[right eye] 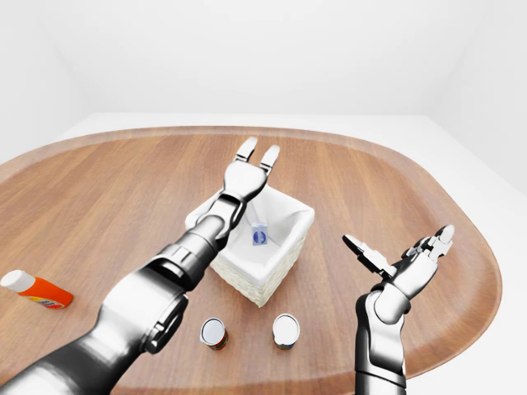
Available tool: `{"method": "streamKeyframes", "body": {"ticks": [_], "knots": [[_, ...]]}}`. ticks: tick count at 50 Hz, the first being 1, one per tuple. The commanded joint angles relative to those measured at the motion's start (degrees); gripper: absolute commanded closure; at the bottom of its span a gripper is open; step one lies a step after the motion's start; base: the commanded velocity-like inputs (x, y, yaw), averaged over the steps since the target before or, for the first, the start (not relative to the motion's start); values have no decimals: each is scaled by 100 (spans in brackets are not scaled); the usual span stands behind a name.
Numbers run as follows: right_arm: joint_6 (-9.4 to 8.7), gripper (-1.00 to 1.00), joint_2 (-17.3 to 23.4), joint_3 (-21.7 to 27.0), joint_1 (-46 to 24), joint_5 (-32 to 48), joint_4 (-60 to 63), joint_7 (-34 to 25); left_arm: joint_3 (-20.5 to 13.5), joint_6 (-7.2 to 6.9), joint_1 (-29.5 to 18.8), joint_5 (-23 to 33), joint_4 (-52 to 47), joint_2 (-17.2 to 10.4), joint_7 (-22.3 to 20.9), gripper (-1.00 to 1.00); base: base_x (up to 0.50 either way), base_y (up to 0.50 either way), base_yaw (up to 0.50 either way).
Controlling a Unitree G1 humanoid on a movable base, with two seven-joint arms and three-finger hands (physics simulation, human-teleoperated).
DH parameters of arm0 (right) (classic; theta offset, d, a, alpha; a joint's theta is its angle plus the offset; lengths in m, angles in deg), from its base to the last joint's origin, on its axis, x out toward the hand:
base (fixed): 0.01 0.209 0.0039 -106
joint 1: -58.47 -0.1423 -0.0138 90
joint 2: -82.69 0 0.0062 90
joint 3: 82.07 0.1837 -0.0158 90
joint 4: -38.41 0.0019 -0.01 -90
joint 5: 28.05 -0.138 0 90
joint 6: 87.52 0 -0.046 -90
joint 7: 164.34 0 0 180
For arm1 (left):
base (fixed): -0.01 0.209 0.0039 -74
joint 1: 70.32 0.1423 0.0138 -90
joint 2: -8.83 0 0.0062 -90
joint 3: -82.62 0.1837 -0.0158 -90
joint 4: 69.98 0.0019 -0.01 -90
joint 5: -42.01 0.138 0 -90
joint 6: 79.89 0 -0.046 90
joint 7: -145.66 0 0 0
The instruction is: Pick up the alphabet soup and the cream cheese box, and put them in the basket.
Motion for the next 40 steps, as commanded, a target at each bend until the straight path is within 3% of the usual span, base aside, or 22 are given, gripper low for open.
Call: {"method": "streamKeyframes", "body": {"ticks": [1,5,13,15,20,23,30,40], "knots": [[0,-100,2,1,-2,-1,-11,0,76,0,-144,30,-294,-60,126,-100,0,0,0],[0,-100,-7,0,18,3,41,0,112,0,-76,64,-803,-60,161,-100,0,0,0],[0,-100,-13,1,21,16,27,0,92,0,479,209,-2216,-200,-178,-100,0,0,0],[0,-100,-11,2,11,15,-5,0,43,0,819,267,-3227,-320,-153,-100,0,0,0],[0,-100,-9,-2,22,17,11,0,-24,0,1462,489,-4562,-415,-430,-100,0,0,0],[0,-100,-14,-3,30,20,34,0,-72,0,1755,519,-4964,-434,-306,-100,0,0,0],[0,-100,-15,-3,23,26,22,0,-357,0,2323,-39,-5984,-615,-335,-100,0,0,0],[0,-100,-14,-4,13,23,8,0,-560,0,3049,-435,-7789,-980,-988,-100,0,0,0]]}}
